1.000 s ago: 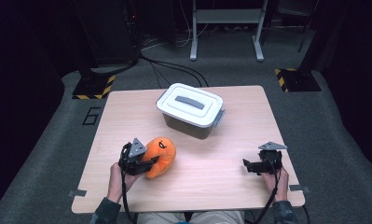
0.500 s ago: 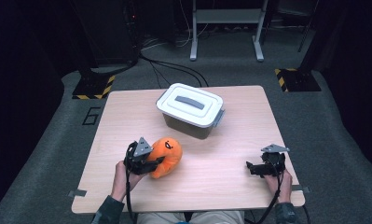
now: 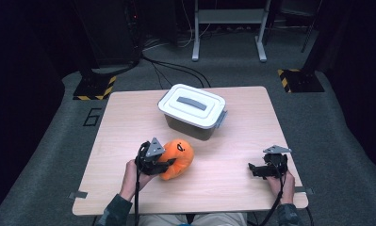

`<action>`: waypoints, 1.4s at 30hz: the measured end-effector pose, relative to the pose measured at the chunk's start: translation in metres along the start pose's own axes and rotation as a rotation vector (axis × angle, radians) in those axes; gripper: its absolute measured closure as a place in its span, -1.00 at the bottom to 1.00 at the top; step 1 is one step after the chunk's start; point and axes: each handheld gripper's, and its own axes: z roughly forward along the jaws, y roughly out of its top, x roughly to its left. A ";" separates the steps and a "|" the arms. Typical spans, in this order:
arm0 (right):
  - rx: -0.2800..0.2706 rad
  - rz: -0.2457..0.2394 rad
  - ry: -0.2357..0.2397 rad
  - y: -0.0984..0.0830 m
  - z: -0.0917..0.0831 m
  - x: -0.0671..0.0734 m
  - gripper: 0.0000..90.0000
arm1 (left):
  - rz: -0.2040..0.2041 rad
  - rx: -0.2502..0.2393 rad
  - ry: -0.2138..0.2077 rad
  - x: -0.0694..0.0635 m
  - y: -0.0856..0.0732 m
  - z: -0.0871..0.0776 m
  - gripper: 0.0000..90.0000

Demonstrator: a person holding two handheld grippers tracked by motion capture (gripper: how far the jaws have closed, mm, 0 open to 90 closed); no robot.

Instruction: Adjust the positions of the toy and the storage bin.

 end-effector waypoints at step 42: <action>0.000 0.004 -0.002 0.000 0.000 0.000 -1.00 | 0.136 0.003 -0.179 -0.047 0.052 0.046 0.21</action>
